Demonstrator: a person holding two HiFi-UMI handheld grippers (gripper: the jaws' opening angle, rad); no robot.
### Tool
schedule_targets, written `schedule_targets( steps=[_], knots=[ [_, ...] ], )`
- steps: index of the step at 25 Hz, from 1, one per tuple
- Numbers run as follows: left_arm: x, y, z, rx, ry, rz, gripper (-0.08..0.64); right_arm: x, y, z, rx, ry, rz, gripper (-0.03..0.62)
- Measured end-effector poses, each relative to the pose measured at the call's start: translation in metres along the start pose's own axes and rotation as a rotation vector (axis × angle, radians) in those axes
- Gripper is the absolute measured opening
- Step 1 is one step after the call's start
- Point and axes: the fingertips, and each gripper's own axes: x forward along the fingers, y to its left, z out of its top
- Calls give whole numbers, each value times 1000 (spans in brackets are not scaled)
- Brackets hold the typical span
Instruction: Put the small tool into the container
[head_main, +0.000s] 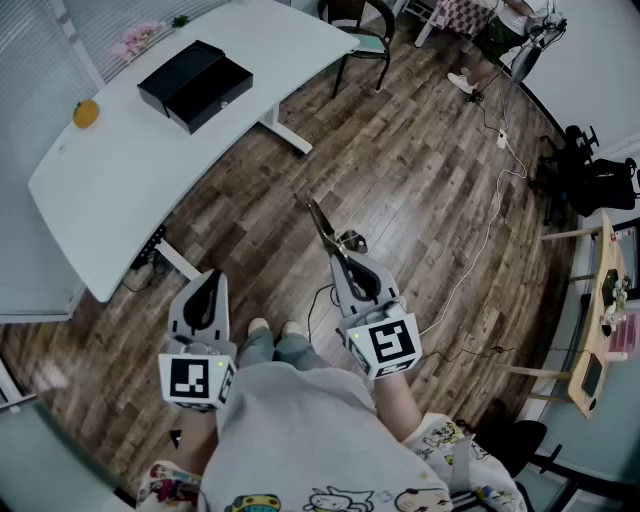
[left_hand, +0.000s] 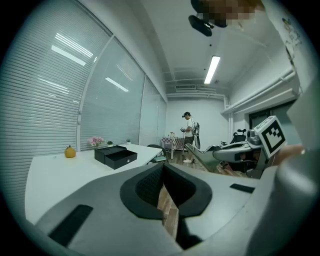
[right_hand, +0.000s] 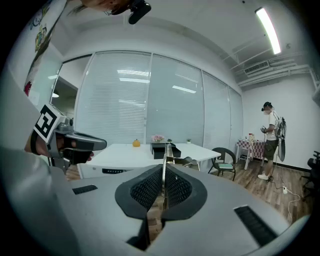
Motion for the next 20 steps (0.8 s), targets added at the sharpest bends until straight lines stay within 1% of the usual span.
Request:
schedule_targets(
  steps=[5,8,16,20],
  knots=[
    [-4,-8,-1,-1,1,-26,5,-13,3,4,39,-30,-12,3],
    [-2,-9,2,6,-10,-25,5,-18,-1,7,58,-52,-13,2],
    [3,-28,8,21,-42,16,5,-34,-19,6,36,-66,14,2],
    [7,-29,5,20,-36,37,5,-31,-28,-3,54,-55,29,2]
  ],
)
